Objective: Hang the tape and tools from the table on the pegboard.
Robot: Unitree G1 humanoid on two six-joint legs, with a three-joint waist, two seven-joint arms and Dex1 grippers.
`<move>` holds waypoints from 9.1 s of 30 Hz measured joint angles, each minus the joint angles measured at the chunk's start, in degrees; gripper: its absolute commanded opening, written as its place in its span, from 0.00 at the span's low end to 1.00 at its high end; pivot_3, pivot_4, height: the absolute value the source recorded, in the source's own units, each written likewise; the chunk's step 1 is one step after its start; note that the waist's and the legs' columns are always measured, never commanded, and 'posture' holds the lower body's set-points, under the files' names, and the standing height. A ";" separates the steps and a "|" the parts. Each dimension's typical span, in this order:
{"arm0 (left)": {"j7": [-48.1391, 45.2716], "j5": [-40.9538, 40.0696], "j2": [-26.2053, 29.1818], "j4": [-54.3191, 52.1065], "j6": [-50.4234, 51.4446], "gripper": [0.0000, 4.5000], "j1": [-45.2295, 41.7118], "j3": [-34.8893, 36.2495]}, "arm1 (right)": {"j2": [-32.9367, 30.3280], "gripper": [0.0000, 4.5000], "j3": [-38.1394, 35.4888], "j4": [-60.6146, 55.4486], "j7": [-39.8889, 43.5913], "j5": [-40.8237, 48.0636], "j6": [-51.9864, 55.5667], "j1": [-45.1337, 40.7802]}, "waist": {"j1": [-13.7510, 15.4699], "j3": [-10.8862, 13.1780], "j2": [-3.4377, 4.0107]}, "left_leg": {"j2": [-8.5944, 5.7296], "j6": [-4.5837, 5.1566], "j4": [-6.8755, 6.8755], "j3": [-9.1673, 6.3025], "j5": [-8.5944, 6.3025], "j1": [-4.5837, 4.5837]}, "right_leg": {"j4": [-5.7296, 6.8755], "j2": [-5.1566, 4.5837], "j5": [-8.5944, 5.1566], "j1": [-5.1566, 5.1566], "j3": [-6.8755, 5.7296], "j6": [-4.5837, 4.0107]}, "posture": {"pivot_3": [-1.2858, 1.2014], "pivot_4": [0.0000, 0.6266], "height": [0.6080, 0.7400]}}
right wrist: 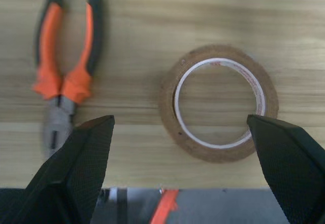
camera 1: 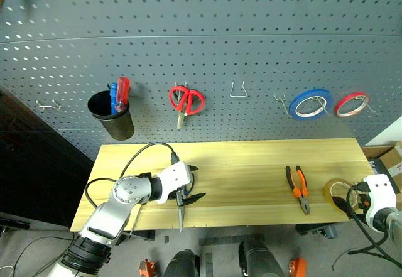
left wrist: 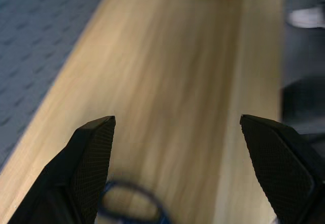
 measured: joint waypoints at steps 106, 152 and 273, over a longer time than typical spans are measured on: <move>2.10 -4.66 -9.63 2.23 -13.03 0.94 -2.35 -1.20 | 21.83 1.00 9.63 -5.23 -11.54 -16.91 16.64 -14.74 | 0.34 -0.29 -0.02 | -0.10 -0.30 1.06 -0.02 0.20 -0.80 | 0.86 0.02 0.35 -0.77 -0.01 0.03 | 0.50 0.33 1.00; 15.05 -13.68 -14.07 -2.75 -13.01 0.94 15.39 16.41 | 29.91 0.59 32.36 -45.60 -21.38 -27.49 -2.20 -21.26 | 1.11 -0.67 -0.24 | -0.03 -0.62 1.08 -0.15 0.35 -1.20 | 0.95 0.07 0.37 -1.25 -0.11 -0.01 | 0.51 0.31 1.00; 25.44 -8.77 -8.72 -15.49 0.53 0.11 7.23 19.25 | 4.84 1.00 17.03 -53.35 1.51 21.55 19.22 -19.80 | 2.26 -0.52 -0.54 | -0.07 -0.61 0.26 -0.36 0.27 -1.30 | -0.09 -0.19 0.36 -1.09 -0.52 -0.01 | 0.52 0.30 1.00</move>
